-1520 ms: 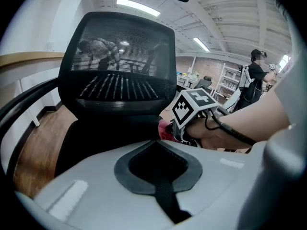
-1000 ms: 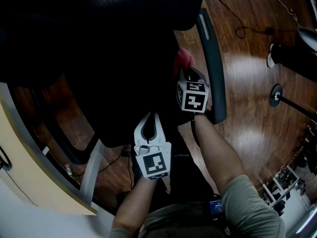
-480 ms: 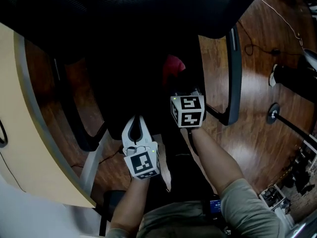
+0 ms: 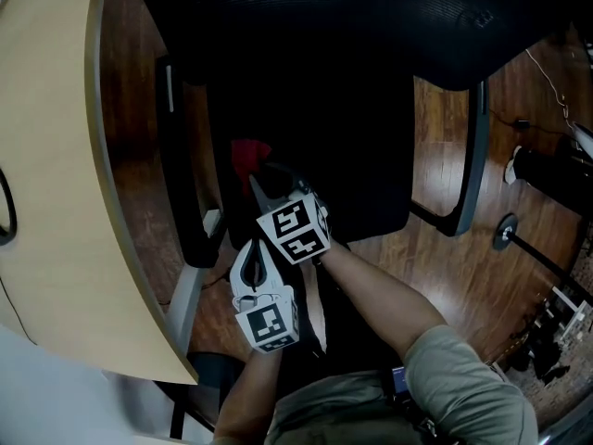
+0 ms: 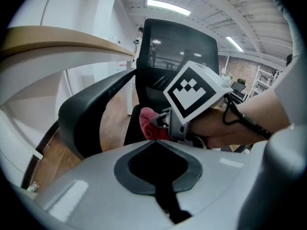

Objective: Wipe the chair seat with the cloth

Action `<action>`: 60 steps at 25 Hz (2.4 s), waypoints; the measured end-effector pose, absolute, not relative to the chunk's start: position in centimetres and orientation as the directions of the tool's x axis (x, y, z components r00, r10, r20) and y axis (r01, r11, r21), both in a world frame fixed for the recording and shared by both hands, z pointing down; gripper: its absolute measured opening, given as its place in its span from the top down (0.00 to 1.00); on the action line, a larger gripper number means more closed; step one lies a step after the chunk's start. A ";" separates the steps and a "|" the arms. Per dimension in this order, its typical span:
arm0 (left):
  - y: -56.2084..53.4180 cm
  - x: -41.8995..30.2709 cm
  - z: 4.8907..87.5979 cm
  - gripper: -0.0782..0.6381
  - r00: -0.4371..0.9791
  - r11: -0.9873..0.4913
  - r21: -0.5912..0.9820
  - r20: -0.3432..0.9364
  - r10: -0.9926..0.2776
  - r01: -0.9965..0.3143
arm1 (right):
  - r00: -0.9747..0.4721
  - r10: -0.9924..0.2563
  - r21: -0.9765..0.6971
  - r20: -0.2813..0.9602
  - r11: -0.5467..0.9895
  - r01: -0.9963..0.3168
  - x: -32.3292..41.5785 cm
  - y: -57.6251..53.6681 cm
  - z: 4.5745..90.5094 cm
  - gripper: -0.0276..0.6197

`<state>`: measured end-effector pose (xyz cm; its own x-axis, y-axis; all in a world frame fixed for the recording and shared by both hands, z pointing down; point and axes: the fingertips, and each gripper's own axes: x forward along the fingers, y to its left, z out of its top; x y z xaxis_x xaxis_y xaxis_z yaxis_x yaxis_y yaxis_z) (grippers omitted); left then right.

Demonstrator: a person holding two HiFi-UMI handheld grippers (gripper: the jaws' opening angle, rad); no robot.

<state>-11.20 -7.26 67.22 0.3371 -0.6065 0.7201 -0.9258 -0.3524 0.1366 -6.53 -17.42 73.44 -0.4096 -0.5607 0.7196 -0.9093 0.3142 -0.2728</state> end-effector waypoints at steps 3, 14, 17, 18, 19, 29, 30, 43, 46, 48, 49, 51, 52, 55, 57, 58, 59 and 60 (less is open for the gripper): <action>-7.0 -12.9 67.2 0.88 0.330 -0.346 0.134 0.722 -0.607 -0.929 | -0.434 -0.527 -0.274 0.731 0.355 -0.894 -9.5 -17.4 74.2 0.86; -6.6 -14.0 68.2 0.88 0.362 -0.373 0.152 0.717 -0.596 -0.916 | -0.400 -0.477 -0.255 0.782 0.340 -0.905 -11.0 -16.2 77.7 0.86; -6.5 -13.1 68.3 0.88 0.380 -0.402 0.153 0.720 -0.580 -0.903 | -0.378 -0.485 -0.247 0.789 0.314 -0.917 -9.6 -15.9 78.0 0.86; -6.5 -12.7 68.2 0.88 0.389 -0.416 0.155 0.723 -0.570 -0.896 | -0.369 -0.489 -0.245 0.791 0.300 -0.922 -9.0 -15.7 78.0 0.86; -6.5 -12.2 68.1 0.88 0.398 -0.429 0.156 0.724 -0.563 -0.890 | -0.358 -0.493 -0.242 0.793 0.284 -0.928 -8.3 -15.6 78.0 0.86; -5.7 -4.7 67.6 0.88 0.484 -0.540 0.163 0.696 -0.530 -0.826 | -0.207 -0.543 -0.194 0.814 0.082 -0.978 2.9 -13.0 77.9 0.86; -5.5 -3.9 67.7 0.88 0.494 -0.555 0.164 0.697 -0.520 -0.815 | -0.185 -0.546 -0.187 0.817 0.052 -0.981 4.4 -12.6 78.0 0.86; -3.5 9.0 67.0 0.88 0.569 -0.682 0.157 0.698 -0.435 -0.714 | 0.174 -0.455 -0.017 0.873 -0.384 -0.923 24.8 -4.0 78.4 0.86; -3.0 11.0 67.2 0.88 0.569 -0.684 0.149 0.694 -0.442 -0.714 | 0.222 -0.429 0.010 0.875 -0.444 -0.896 27.1 -2.1 78.5 0.86; -2.8 12.1 67.3 0.88 0.569 -0.689 0.147 0.695 -0.439 -0.710 | 0.239 -0.419 0.012 0.876 -0.475 -0.880 28.1 -1.1 78.6 0.86; -2.7 12.7 67.4 0.88 0.570 -0.691 0.146 0.696 -0.437 -0.708 | 0.238 -0.419 0.005 0.876 -0.487 -0.874 28.3 -0.8 78.6 0.86; -2.5 13.7 67.5 0.88 0.570 -0.691 0.148 0.698 -0.433 -0.707 | 0.234 -0.420 -0.007 0.877 -0.497 -0.868 28.5 -0.7 78.6 0.86; -2.4 13.9 67.8 0.88 0.570 -0.690 0.151 0.700 -0.431 -0.708 | 0.233 -0.420 -0.010 0.877 -0.501 -0.865 28.5 -0.6 78.7 0.86; -1.9 13.9 68.8 0.88 0.573 -0.683 0.165 0.699 -0.429 -0.712 | 0.236 -0.420 -0.020 0.877 -0.522 -0.853 28.4 -0.3 79.1 0.86; -1.9 13.3 69.7 0.88 0.577 -0.679 0.168 0.691 -0.436 -0.715 | 0.249 -0.431 -0.018 0.867 -0.527 -0.850 28.3 -0.3 79.5 0.86; -1.9 12.8 70.3 0.88 0.576 -0.676 0.168 0.690 -0.439 -0.717 | 0.262 -0.437 -0.010 0.861 -0.528 -0.849 28.4 -0.2 79.7 0.86; -1.7 12.2 70.8 0.88 0.571 -0.669 0.170 0.692 -0.441 -0.723 | 0.275 -0.440 0.000 0.855 -0.530 -0.848 28.5 0.0 79.9 0.86; -1.5 11.3 71.2 0.88 0.560 -0.655 0.171 0.697 -0.448 -0.736 | 0.286 -0.442 0.009 0.850 -0.531 -0.847 28.6 0.3 80.0 0.86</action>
